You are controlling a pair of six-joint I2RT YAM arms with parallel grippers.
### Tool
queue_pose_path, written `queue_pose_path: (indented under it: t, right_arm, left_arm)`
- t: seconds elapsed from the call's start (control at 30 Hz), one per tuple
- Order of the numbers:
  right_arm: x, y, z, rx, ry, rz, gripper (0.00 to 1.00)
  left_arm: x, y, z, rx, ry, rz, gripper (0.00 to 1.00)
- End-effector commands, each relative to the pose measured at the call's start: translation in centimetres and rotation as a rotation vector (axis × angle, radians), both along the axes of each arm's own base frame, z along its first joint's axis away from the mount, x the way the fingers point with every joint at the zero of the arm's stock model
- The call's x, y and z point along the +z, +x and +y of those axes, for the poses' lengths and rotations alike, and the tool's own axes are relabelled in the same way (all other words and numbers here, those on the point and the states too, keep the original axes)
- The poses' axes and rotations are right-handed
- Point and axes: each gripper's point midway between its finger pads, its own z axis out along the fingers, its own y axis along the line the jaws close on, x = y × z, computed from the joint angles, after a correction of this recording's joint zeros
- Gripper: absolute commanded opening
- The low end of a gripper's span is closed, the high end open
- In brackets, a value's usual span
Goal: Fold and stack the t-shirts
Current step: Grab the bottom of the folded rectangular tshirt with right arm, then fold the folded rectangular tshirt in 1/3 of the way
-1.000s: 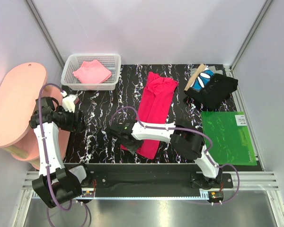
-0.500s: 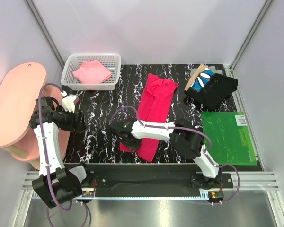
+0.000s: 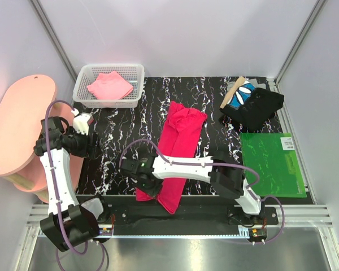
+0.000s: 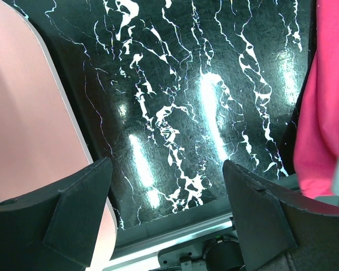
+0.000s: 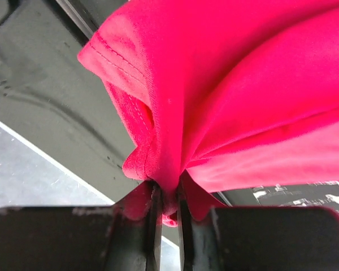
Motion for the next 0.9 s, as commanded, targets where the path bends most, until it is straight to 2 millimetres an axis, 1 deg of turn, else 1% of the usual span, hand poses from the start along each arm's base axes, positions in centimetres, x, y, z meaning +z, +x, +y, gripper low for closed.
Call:
queue_pose_path:
  t: [0.0,0.1,0.13,0.17,0.2,0.23,0.33,0.37,0.43,0.47,0.57,0.6,0.67,0.73,0.77,0.8,0.83,0.87]
  right_arm:
    - [5.2,2.4,0.6,-0.047,0.107,-0.081,0.18]
    - [6.0,5.0,0.0,-0.108,0.126,-0.098,0.18]
    - [6.1,6.8,-0.6,-0.153,0.132,-0.102,0.18]
    - [6.1,7.7,-0.9,-0.172,0.139,-0.107,0.18]
    - [6.5,8.6,-1.2,-0.193,0.153,-0.112,0.18]
    - [6.7,10.1,-1.8,-0.228,0.161,-0.115,0.18]
    - [7.0,12.3,-2.6,-0.26,0.177,-0.129,0.18]
    - [7.0,13.6,-3.1,-0.287,0.18,-0.137,0.17]
    - [7.1,14.6,-3.5,-0.301,0.187,-0.135,0.18]
    - [7.0,15.5,-3.9,-0.315,0.188,-0.141,0.18]
    - [6.6,17.2,-4.8,-0.338,0.181,-0.15,0.18]
    - [6.3,18.3,-5.5,-0.36,0.171,-0.155,0.17]
    - [6.4,19.5,-5.7,-0.378,0.183,-0.158,0.18]
    - [6.0,21.1,-6.3,-0.404,0.18,-0.156,0.18]
    - [6.1,21.9,-6.4,-0.416,0.185,-0.166,0.18]
    - [5.3,22.9,-7.0,-0.438,0.168,-0.165,0.18]
    - [5.0,23.5,-7.2,-0.442,0.161,-0.168,0.18]
    - [5.0,24.3,-7.3,-0.448,0.164,-0.177,0.18]
  left_arm:
    - [1.2,0.4,0.0,-0.016,0.007,-0.053,0.84]
    - [1.1,0.4,0.1,-0.016,0.012,-0.047,0.84]
    - [1.2,0.4,0.1,-0.016,0.016,-0.048,0.84]
    - [1.3,0.4,0.3,-0.015,0.023,-0.046,0.84]
    - [1.3,0.4,0.3,-0.015,0.024,-0.048,0.84]
    - [1.4,0.5,0.4,-0.015,0.027,-0.048,0.84]
    - [1.7,0.7,0.4,-0.018,0.026,-0.05,0.84]
    - [1.6,0.8,0.5,-0.016,0.024,-0.046,0.84]
    - [1.5,0.9,0.6,-0.017,0.022,-0.037,0.84]
    - [1.5,1.0,0.6,-0.018,0.021,-0.036,0.84]
    - [1.5,1.2,0.7,-0.017,0.017,-0.029,0.84]
    - [1.4,1.3,0.7,-0.018,0.011,-0.023,0.84]
    - [1.5,1.5,0.7,-0.021,0.007,-0.023,0.84]
    - [1.4,1.7,0.7,-0.021,-0.001,-0.014,0.84]
    - [1.2,1.9,0.7,-0.024,-0.006,-0.009,0.84]
    - [1.3,1.9,0.8,-0.021,-0.007,-0.008,0.84]
    - [1.3,2.0,0.7,-0.025,-0.01,-0.006,0.84]
    - [1.3,2.1,0.8,-0.023,-0.012,-0.003,0.84]
